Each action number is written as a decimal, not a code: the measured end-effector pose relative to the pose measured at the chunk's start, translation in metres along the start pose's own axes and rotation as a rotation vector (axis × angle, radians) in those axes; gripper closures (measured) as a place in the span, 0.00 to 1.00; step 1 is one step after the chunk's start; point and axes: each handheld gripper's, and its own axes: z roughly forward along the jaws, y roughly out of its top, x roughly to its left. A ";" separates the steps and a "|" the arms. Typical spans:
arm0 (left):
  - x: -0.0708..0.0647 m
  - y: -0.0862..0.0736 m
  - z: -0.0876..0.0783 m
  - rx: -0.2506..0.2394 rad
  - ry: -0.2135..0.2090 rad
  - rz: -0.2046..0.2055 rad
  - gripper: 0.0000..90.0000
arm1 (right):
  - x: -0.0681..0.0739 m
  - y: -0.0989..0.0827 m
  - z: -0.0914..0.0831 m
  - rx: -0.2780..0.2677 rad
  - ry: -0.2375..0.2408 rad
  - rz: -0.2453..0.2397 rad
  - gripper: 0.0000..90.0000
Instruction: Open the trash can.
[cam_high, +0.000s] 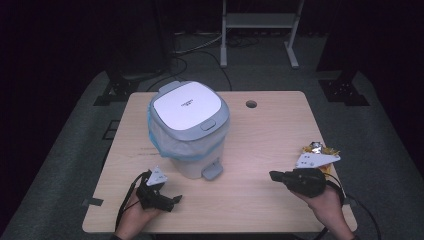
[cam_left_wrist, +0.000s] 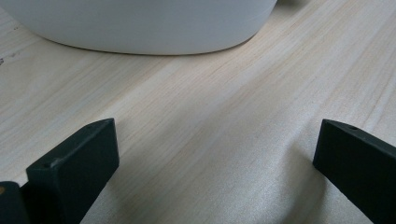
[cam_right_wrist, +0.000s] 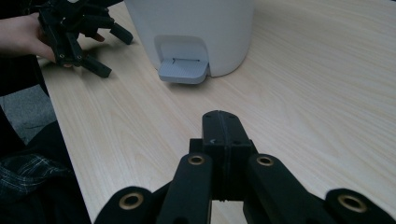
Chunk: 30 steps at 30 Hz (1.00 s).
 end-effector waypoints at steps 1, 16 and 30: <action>0.000 0.000 0.000 0.000 0.000 0.000 0.00 | 0.000 0.001 0.000 0.000 0.001 -0.004 1.00; 0.000 0.000 0.000 0.000 0.000 0.000 0.00 | 0.005 0.020 0.000 -0.025 0.013 -0.030 1.00; 0.000 0.000 0.000 0.000 0.000 0.000 0.00 | 0.006 0.037 0.003 -0.038 0.044 -0.026 1.00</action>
